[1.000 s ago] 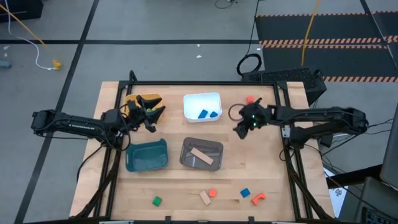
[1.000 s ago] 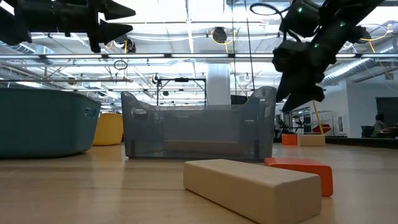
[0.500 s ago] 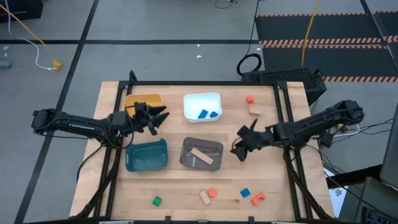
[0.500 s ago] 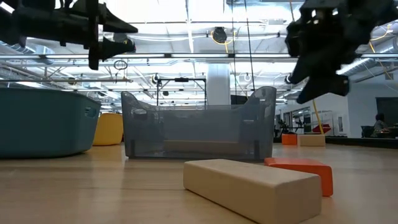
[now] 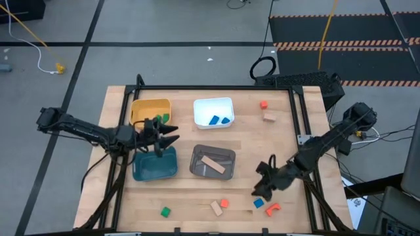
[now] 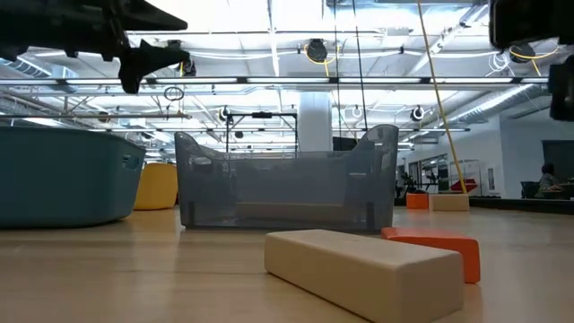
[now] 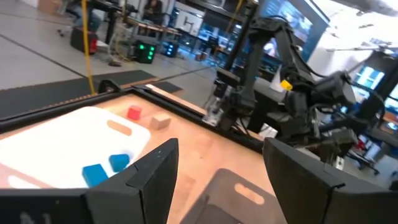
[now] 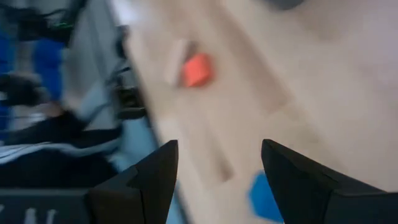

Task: Sort & place blocks by color
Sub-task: Put the blue block into the white bin

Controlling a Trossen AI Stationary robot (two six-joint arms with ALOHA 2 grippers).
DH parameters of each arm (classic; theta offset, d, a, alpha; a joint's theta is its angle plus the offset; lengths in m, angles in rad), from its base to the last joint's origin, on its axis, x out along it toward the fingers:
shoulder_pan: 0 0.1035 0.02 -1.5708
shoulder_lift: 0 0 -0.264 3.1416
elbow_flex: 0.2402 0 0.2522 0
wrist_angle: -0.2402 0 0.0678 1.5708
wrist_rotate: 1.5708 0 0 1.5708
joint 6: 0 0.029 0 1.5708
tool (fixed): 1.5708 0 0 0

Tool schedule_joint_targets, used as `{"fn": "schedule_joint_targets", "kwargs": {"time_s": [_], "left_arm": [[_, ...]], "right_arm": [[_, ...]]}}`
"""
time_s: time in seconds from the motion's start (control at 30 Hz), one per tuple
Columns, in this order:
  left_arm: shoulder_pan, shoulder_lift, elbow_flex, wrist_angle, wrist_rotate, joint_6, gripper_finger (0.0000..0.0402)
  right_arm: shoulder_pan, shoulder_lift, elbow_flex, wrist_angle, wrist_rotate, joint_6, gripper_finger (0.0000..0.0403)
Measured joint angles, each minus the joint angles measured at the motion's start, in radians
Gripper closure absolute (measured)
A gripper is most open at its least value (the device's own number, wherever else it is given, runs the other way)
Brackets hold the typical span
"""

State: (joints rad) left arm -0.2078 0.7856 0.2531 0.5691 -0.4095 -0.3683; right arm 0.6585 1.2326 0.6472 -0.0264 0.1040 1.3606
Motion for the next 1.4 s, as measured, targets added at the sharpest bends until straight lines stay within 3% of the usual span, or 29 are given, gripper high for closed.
{"fn": "schedule_joint_targets", "kwargs": {"time_s": [0.13, 0.3, 0.6, 0.7, 0.87, 1.17, 1.4], "left_arm": [[-0.027, 0.000, 0.000, 0.002, 0.000, 0.032, 0.0167], [-0.034, 0.000, 0.000, 0.025, 0.000, 0.061, 0.0167], [-0.034, 0.000, 0.000, 0.027, -0.001, 0.105, 0.0167], [-0.034, 0.000, 0.000, 0.027, -0.001, 0.101, 0.0167], [-0.034, 0.000, 0.000, 0.027, -0.001, 0.071, 0.0167], [-0.034, 0.000, 0.000, 0.028, -0.002, 0.042, 0.0167], [-0.034, 0.000, 0.000, 0.029, -0.002, 0.042, 0.0167]], "right_arm": [[0.042, 0.000, 0.001, 0.074, 0.000, 0.015, 0.0179], [0.082, 0.000, 0.001, -0.049, -0.003, -0.068, 0.0179], [0.089, 0.000, 0.000, -0.186, 0.055, -0.740, 0.0179], [0.089, 0.004, 0.000, -0.179, 0.058, -0.845, 0.0179], [0.097, 0.051, 0.000, -0.140, 0.110, -0.924, 0.0179], [0.137, 0.252, 0.000, 0.040, 0.110, -1.062, 0.0179], [0.156, 0.268, 0.000, 0.067, 0.108, -0.935, 0.0179]]}}
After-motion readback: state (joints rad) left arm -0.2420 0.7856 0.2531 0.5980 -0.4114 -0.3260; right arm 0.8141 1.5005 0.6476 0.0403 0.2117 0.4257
